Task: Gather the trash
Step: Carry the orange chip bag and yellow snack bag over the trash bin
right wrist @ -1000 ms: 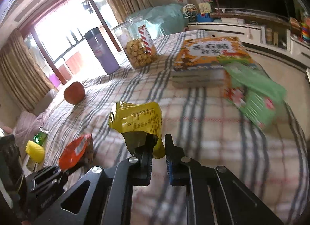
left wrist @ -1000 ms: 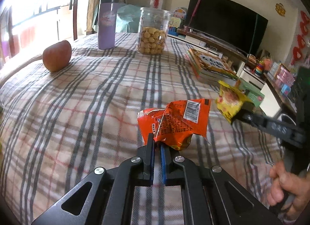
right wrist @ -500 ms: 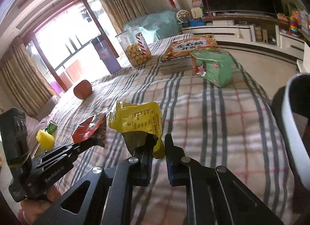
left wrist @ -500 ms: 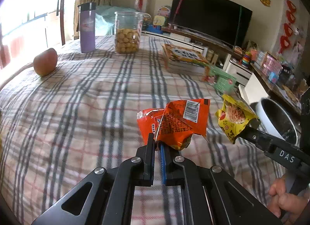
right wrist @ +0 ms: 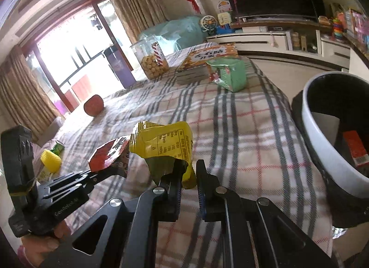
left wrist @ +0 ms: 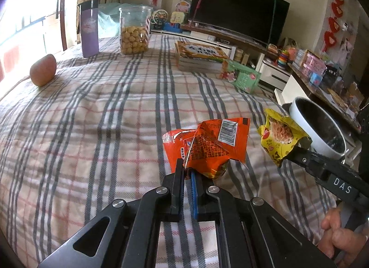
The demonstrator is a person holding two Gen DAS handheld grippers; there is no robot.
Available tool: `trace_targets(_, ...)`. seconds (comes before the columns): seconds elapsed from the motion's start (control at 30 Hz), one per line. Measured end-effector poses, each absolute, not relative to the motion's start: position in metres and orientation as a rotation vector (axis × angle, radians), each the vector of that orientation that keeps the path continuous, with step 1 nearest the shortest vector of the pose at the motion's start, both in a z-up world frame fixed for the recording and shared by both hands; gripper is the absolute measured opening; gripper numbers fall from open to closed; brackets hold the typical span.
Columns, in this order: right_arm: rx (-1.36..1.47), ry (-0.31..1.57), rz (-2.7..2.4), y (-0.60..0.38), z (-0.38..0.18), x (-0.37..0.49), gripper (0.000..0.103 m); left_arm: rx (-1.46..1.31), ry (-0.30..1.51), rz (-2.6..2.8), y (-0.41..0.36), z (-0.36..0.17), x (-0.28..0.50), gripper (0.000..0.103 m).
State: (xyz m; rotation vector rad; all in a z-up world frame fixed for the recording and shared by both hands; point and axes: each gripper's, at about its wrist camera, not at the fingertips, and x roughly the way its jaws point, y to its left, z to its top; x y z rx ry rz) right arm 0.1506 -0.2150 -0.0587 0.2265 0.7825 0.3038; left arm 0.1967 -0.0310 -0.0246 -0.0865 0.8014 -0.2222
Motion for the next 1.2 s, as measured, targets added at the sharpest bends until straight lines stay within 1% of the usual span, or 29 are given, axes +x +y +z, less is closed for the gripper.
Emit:
trace_targets(0.1,0.214,0.793,0.298,-0.216,-0.062,0.148,0.012,-0.082,0.818,-0.225,-0.036,-0.03,0.196,0.004)
trace_targets(0.13,0.211,0.795,0.297,-0.216,-0.063,0.148,0.016,-0.082,0.822,-0.226,-0.036,-0.032,0.196,0.004)
trace_targets(0.27,0.214,0.797,0.285,-0.22,-0.066,0.147,0.016,-0.084,0.826,-0.229,-0.038,-0.034,0.197,0.004)
trace_targets(0.33,0.211,0.799,0.286,-0.221,-0.066,0.147,0.015,-0.08,0.824,-0.229,-0.039,-0.033,0.197,0.004)
trace_targets(0.37,0.211,0.795,0.287,-0.221,-0.066,0.146,0.012,-0.078,0.819,-0.23,-0.039,-0.032,0.197,0.004)
trace_targets(0.77,0.247,0.727,0.279,-0.247,-0.041,0.131,0.012,-0.047,0.787,-0.282,-0.061,-0.017,0.19,0.004)
trace_targets(1.2,0.291,0.687,0.241,-0.281,-0.026,0.117,0.012,-0.006,0.768,-0.341,-0.09,-0.005,0.19,0.004)
